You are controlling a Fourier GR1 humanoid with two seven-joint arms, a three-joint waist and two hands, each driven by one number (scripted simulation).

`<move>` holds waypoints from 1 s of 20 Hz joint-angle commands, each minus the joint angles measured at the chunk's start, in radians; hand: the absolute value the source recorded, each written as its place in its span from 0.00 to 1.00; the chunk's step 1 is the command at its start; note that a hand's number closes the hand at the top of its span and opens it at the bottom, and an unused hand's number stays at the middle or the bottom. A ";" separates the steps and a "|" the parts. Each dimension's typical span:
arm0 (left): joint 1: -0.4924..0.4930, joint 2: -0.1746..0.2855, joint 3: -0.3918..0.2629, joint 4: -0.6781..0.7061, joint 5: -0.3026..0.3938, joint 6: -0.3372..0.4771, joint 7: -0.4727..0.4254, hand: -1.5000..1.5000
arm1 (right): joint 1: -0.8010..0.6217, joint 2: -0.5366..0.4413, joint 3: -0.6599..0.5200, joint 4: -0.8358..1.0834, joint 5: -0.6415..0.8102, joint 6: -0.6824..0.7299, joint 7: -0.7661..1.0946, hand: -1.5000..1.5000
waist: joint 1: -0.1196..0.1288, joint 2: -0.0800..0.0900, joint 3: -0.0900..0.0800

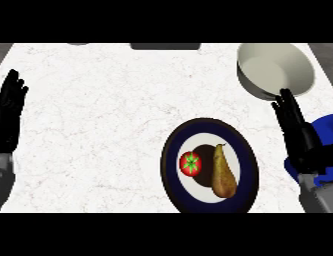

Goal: Pick the tomato from the plate and place it in the bowl

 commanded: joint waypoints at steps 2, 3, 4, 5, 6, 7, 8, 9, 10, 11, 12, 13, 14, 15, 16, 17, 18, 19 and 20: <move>0.010 -0.080 -0.066 -0.073 0.055 -0.069 0.028 0.50 | 0.035 -0.047 0.079 -0.145 0.154 -0.100 0.033 1.00 | 0.010 0.003 0.030; 0.004 -0.122 -0.112 -0.071 0.061 -0.085 0.044 0.50 | 0.029 -0.049 0.117 -0.123 0.218 -0.113 0.002 1.00 | 0.008 0.004 0.030; 0.013 -0.143 -0.130 -0.046 0.093 -0.140 0.015 0.50 | 0.013 -0.069 0.146 -0.177 0.260 -0.134 0.033 1.00 | -0.004 0.002 0.026; 0.015 -0.165 -0.154 -0.059 0.126 -0.181 0.033 0.50 | 0.013 -0.063 0.198 -0.193 0.329 -0.169 0.030 1.00 | -0.007 -0.002 0.024; -0.006 -0.200 -0.188 -0.079 0.143 -0.193 0.061 0.50 | 0.002 -0.086 0.216 -0.198 0.373 -0.175 0.037 1.00 | -0.011 -0.002 0.025; 0.030 -0.178 -0.167 -0.046 0.121 -0.165 0.049 0.50 | 0.064 -0.265 0.117 -0.010 0.472 -0.253 0.107 1.00 | -0.073 0.003 -0.003; 0.038 -0.212 -0.189 -0.065 0.153 -0.186 0.064 0.50 | 0.097 -0.121 0.107 -0.054 0.448 -0.397 0.136 1.00 | -0.060 -0.004 0.019; 0.064 -0.225 -0.206 -0.080 0.164 -0.207 0.051 0.50 | 0.144 0.005 0.122 -0.130 0.426 -0.484 0.095 0.00 | -0.043 -0.005 0.027; 0.071 -0.235 -0.229 -0.102 0.163 -0.214 0.063 0.50 | 0.150 0.043 0.186 -0.160 0.514 -0.552 0.078 0.00 | -0.022 -0.004 0.027; 0.083 -0.228 -0.230 -0.121 0.171 -0.229 0.061 0.50 | 0.204 0.032 0.261 -0.213 0.590 -0.566 0.062 0.00 | -0.009 -0.001 0.028; 0.055 -0.231 -0.240 -0.109 0.160 -0.232 0.068 0.50 | 0.194 0.061 0.345 -0.226 0.644 -0.549 0.042 0.00 | 0.002 0.005 0.029; 0.062 -0.238 -0.252 -0.117 0.162 -0.237 0.076 0.50 | 0.170 0.052 0.391 -0.243 0.695 -0.538 0.076 0.00 | 0.010 0.005 0.029; 0.086 -0.266 -0.270 -0.129 0.149 -0.208 0.065 0.50 | 0.159 0.024 0.436 -0.228 0.771 -0.533 0.111 0.00 | 0.018 0.004 0.027; 0.050 -0.259 -0.269 -0.120 0.133 -0.194 0.091 0.50 | 0.187 -0.018 0.474 -0.296 0.826 -0.520 0.181 0.00 | 0.001 0.002 0.026; 0.071 -0.257 -0.271 -0.144 0.148 -0.206 0.100 0.50 | 0.204 -0.042 0.489 -0.280 0.896 -0.528 0.235 0.00 | 0.005 0.001 0.026; 0.097 -0.250 -0.258 -0.122 0.155 -0.230 0.048 0.50 | 0.170 -0.029 0.497 -0.250 0.970 -0.529 0.318 0.00 | 0.014 0.005 0.024; 0.087 -0.238 -0.242 -0.113 0.160 -0.226 0.066 0.50 | 0.171 -0.069 0.483 -0.253 1.012 -0.499 0.385 0.00 | 0.004 0.002 0.020; 0.082 -0.244 -0.264 -0.139 0.158 -0.224 0.094 0.50 | 0.166 -0.098 0.468 -0.207 1.052 -0.469 0.425 0.00 | 0.006 -0.001 0.019; 0.086 -0.244 -0.259 -0.137 0.139 -0.208 0.069 0.50 | 0.182 -0.127 0.460 -0.225 1.084 -0.441 0.484 0.00 | -0.006 -0.004 0.017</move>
